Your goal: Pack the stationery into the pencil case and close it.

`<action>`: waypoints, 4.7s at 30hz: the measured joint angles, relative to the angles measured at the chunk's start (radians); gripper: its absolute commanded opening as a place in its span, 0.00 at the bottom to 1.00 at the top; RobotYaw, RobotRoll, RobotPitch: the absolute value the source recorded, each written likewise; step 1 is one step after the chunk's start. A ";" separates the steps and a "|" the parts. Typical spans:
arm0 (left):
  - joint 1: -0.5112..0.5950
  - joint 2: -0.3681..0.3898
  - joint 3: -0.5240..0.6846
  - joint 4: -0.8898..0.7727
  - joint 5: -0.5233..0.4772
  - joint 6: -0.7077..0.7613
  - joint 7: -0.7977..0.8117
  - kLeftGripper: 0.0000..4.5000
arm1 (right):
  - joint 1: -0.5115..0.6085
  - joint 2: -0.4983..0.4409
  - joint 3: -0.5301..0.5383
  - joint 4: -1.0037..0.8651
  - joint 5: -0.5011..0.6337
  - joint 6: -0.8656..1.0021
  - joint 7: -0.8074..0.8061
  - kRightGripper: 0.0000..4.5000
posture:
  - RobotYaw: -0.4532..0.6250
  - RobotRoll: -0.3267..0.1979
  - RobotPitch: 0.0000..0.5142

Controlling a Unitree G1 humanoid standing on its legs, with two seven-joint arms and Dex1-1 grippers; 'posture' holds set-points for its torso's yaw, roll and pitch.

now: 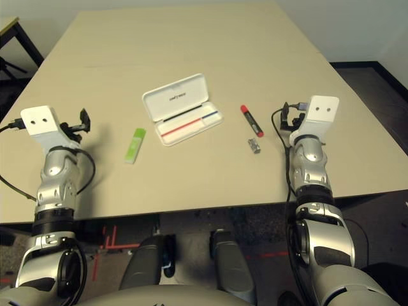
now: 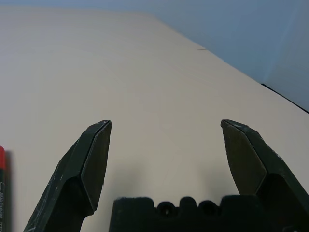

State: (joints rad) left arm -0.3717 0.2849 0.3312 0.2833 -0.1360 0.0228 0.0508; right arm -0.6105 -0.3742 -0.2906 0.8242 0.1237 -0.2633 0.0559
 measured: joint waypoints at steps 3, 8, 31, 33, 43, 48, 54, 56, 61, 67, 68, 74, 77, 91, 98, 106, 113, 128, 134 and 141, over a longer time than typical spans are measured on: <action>0.007 -0.005 -0.002 -0.005 0.003 0.002 0.003 0.99 | 0.000 -0.004 -0.001 0.000 0.000 0.000 0.003 1.00 | 0.41 0.62 0.27; 0.009 -0.019 -0.005 -0.032 0.003 0.006 0.003 0.99 | -0.001 0.000 0.002 0.000 0.000 0.001 0.014 1.00 | 0.40 0.62 0.25; -0.134 0.178 -0.311 -0.141 -0.082 0.247 -0.666 0.99 | -0.015 -0.208 0.127 -0.252 0.143 0.156 0.789 1.00 | 0.37 0.62 0.27; -0.134 0.185 -0.362 -0.155 -0.086 0.280 -0.738 0.99 | -0.024 -0.223 0.143 -0.257 0.151 0.167 0.876 1.00 | 0.37 0.62 0.26; -0.157 0.211 -0.617 -0.192 -0.029 0.376 -0.982 0.99 | -0.072 -0.290 0.211 -0.267 0.153 0.175 1.191 1.00 | 0.37 0.62 0.26; -0.231 0.208 -0.695 -0.161 0.040 0.428 -1.014 0.99 | -0.083 -0.309 0.214 -0.271 0.162 0.184 1.269 1.00 | 0.36 0.62 0.26; -0.292 0.176 -0.702 -0.094 0.082 0.439 -1.000 0.99 | -0.085 -0.319 0.214 -0.275 0.178 0.209 1.309 1.00 | 0.35 0.62 0.26; -0.301 0.159 -0.704 -0.067 0.089 0.443 -0.995 0.99 | -0.085 -0.320 0.214 -0.278 0.181 0.211 1.314 1.00 | 0.35 0.62 0.26; -0.326 0.154 -0.705 -0.038 0.112 0.461 -0.990 0.99 | -0.086 -0.322 0.214 -0.285 0.184 0.221 1.325 1.00 | 0.35 0.62 0.27; -0.359 0.136 -0.714 0.014 0.142 0.519 -0.984 0.99 | -0.093 -0.324 0.214 -0.288 0.186 0.228 1.339 1.00 | 0.36 0.62 0.27; -0.366 0.135 -0.717 0.014 0.147 0.524 -0.984 0.99 | -0.092 -0.326 0.214 -0.289 0.186 0.228 1.344 1.00 | 0.36 0.62 0.27; -0.395 0.127 -0.745 0.015 0.172 0.559 -0.987 0.99 | -0.103 -0.358 0.214 -0.290 0.186 0.229 1.377 1.00 | 0.35 0.62 0.26; -0.403 0.126 -0.752 0.020 0.180 0.562 -0.988 0.99 | -0.116 -0.360 0.214 -0.290 0.186 0.227 1.380 1.00 | 0.35 0.62 0.26; -0.439 0.127 -0.812 0.039 0.232 0.536 -1.013 0.21 | -0.116 -0.364 0.214 -0.289 0.186 0.225 1.389 1.00 | 0.35 0.62 0.26; -0.443 0.128 -0.801 0.045 0.244 0.529 -1.007 0.01 | -0.117 -0.365 0.214 -0.289 0.186 0.223 1.392 1.00 | 0.35 0.62 0.25; -0.430 0.159 -0.799 0.020 0.239 0.513 -1.036 0.01 | -0.114 -0.381 0.208 -0.289 0.203 0.252 1.415 1.00 | 0.36 0.62 0.25; -0.381 0.224 -0.795 -0.074 0.234 0.489 -1.101 0.01 | -0.093 -0.407 0.198 -0.290 0.231 0.296 1.448 1.00 | 0.35 0.62 0.25; -0.312 0.287 -0.775 -0.283 0.180 0.432 -1.222 0.01 | -0.063 -0.453 0.198 -0.289 0.238 0.356 1.472 1.00 | 0.35 0.62 0.25; -0.266 0.314 -0.789 -0.322 0.179 0.397 -1.252 0.01 | -0.048 -0.453 0.197 -0.296 0.252 0.383 1.470 1.00 | 0.35 0.62 0.25; -0.223 0.320 -0.804 -0.360 0.178 0.393 -1.262 0.01 | -0.031 -0.453 0.195 -0.320 0.262 0.388 1.466 1.00 | 0.35 0.62 0.26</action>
State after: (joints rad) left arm -0.5951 0.6045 -0.4727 -0.0772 0.0425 0.4154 -1.2113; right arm -0.6417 -0.8269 -0.0952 0.5039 0.3854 0.1248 1.5223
